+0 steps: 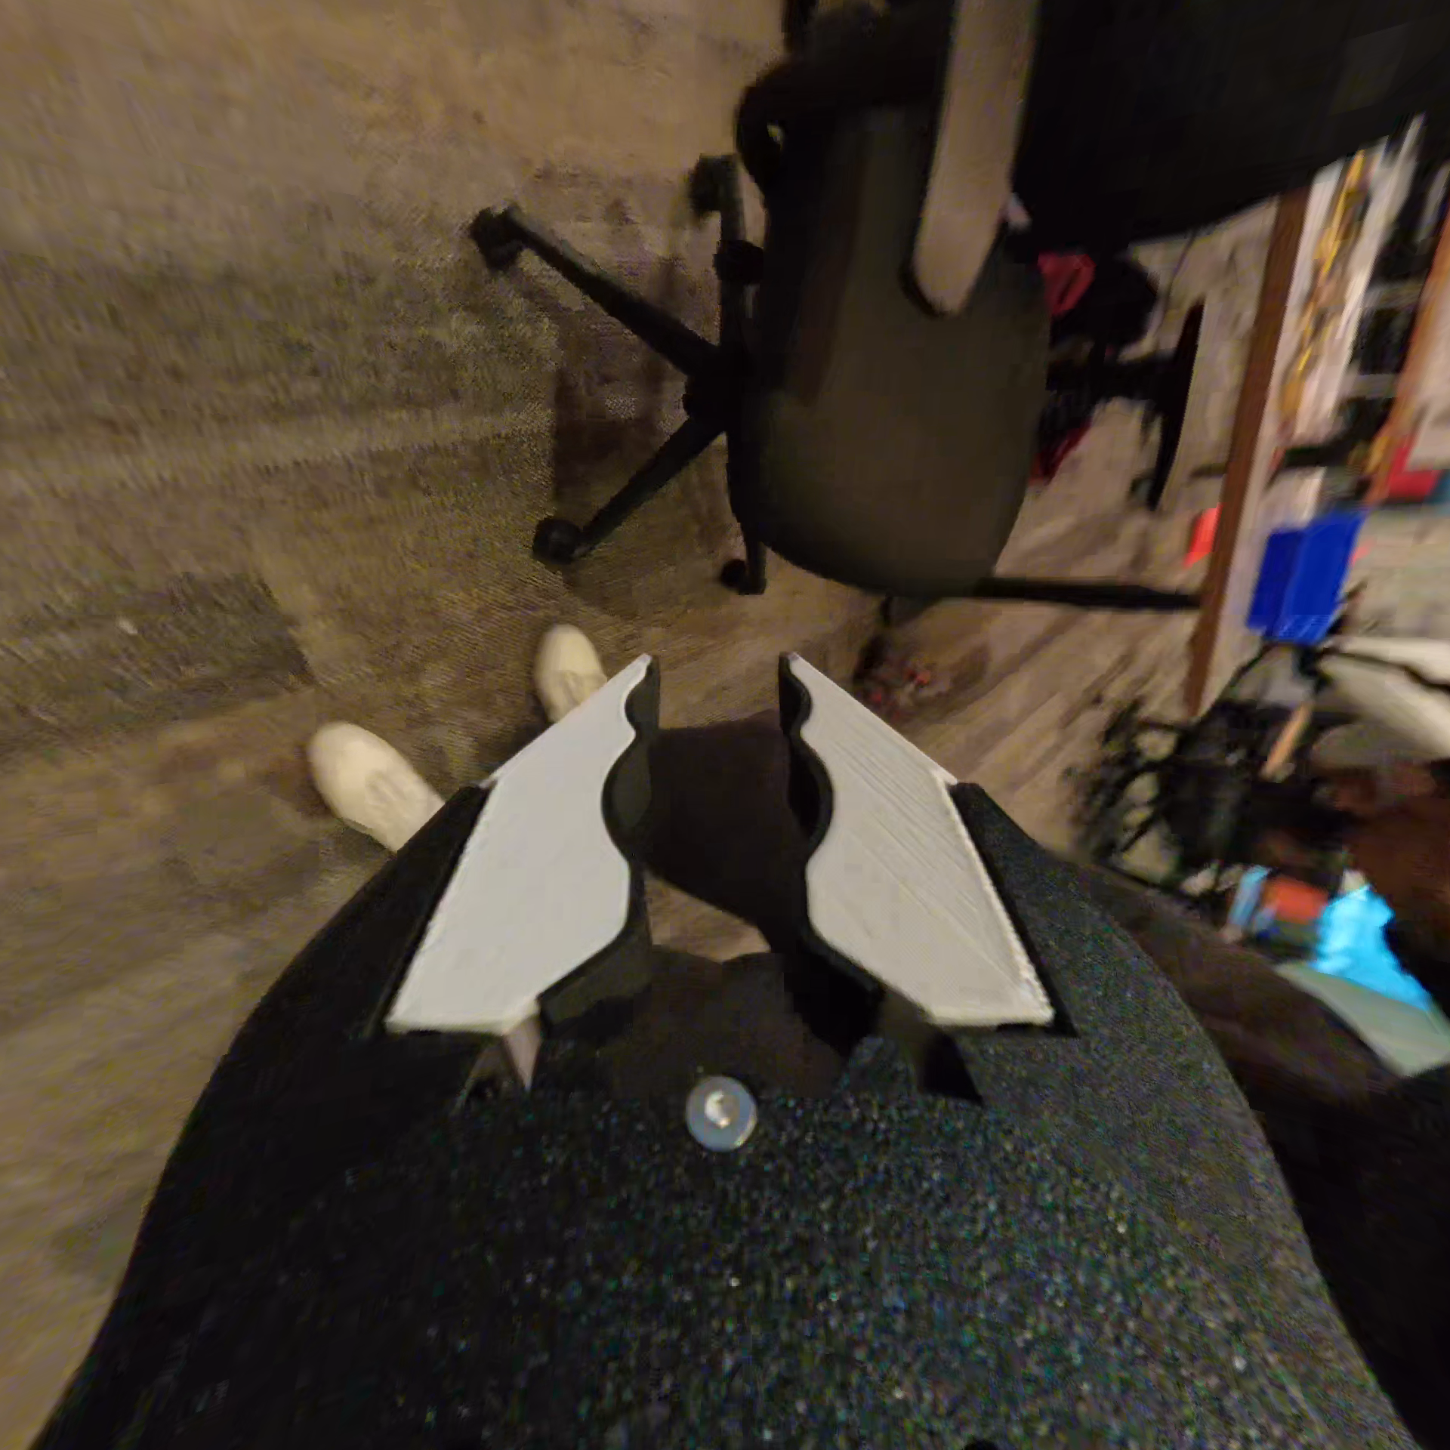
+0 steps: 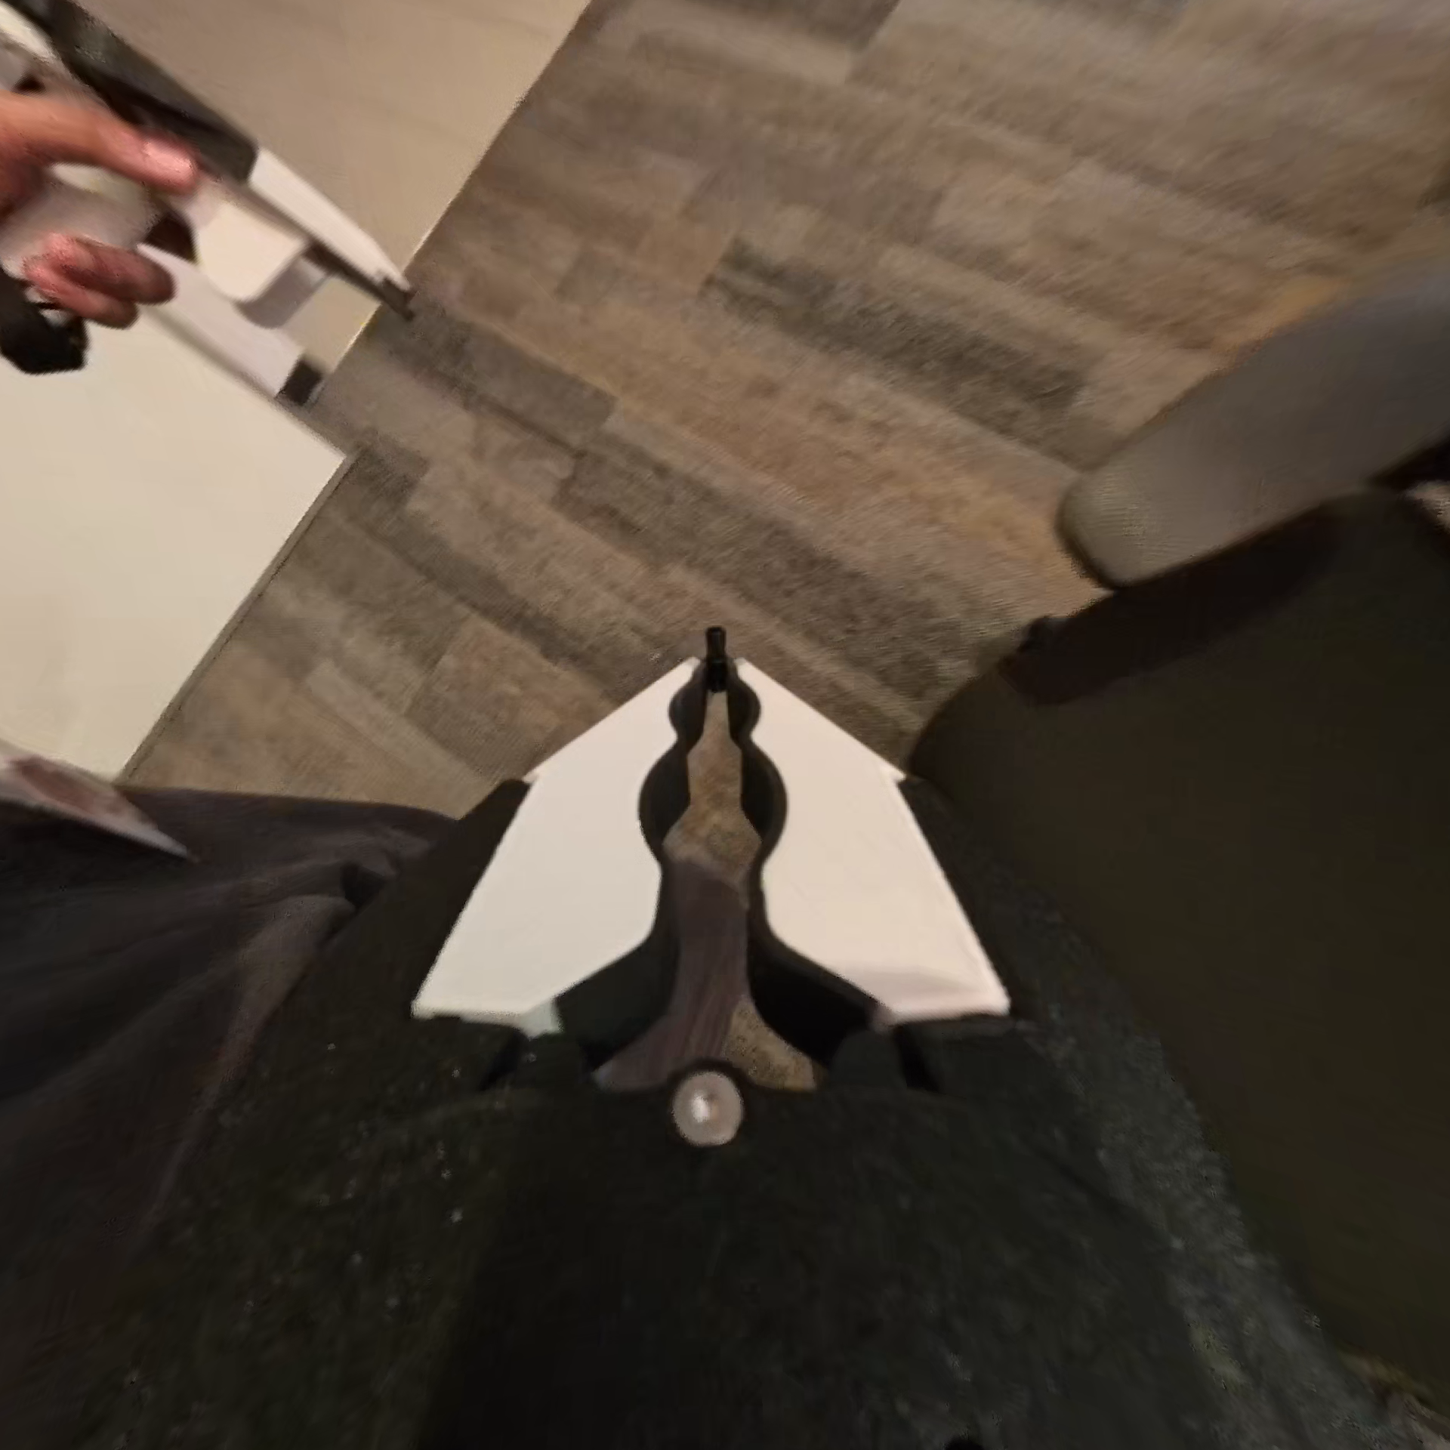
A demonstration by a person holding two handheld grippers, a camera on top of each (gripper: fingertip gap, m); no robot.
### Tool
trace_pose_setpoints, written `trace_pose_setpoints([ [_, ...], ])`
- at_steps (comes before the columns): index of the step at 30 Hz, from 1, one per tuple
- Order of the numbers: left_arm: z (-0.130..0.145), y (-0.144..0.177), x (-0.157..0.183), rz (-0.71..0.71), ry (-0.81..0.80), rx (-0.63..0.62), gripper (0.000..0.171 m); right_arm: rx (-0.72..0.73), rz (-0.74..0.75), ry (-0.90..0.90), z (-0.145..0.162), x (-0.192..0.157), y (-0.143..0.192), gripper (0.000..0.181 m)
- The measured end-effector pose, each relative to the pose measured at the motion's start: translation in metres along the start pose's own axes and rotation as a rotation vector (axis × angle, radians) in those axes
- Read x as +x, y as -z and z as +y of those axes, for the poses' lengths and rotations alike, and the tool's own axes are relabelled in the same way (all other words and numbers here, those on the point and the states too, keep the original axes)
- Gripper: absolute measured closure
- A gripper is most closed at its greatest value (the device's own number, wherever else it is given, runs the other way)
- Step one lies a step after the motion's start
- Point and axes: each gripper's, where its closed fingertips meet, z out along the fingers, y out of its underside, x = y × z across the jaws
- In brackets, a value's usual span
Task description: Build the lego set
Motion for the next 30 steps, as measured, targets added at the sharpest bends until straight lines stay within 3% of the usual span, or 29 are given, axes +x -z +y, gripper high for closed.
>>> trace_pose_setpoints([
  [3, -0.010, -0.014, 0.079, 0.043, -0.150, -0.027, 0.143, 0.148, 0.199, -0.086, 0.010, 0.043, 0.074, 0.177],
  [6, 0.003, -0.064, 0.189, 0.173, -0.225, -0.068, 0.144, 0.275, 0.355, -0.220, 0.044, 0.082, 0.143, 0.177],
  [9, 0.047, -0.143, 0.301, 0.252, -0.380, -0.193, 0.144, 0.349, 0.463, -0.329, 0.097, 0.124, 0.209, 0.177],
  [12, 0.108, -0.229, 0.417, 0.340, -0.573, -0.329, 0.144, 0.371, 0.545, -0.381, 0.161, 0.171, 0.276, 0.176],
  [16, 0.164, -0.335, 0.552, 0.343, -0.824, -0.351, 0.152, 0.468, 0.605, -0.502, 0.232, 0.238, 0.379, 0.176],
  [20, 0.202, -0.390, 0.678, 0.410, -0.910, -0.426, 0.156, 0.581, 0.758, -0.584, 0.264, 0.285, 0.505, 0.176],
  [22, 0.216, -0.406, 0.725, 0.460, -0.989, -0.475, 0.156, 0.589, 0.856, -0.558, 0.277, 0.299, 0.554, 0.177],
  [25, 0.220, -0.445, 0.764, 0.452, -1.184, -0.513, 0.156, 0.661, 1.005, -0.570, 0.300, 0.312, 0.612, 0.176],
  [30, 0.232, -0.503, 0.829, 0.521, -1.272, -0.617, 0.157, 0.764, 1.214, -0.668, 0.336, 0.322, 0.660, 0.177],
])
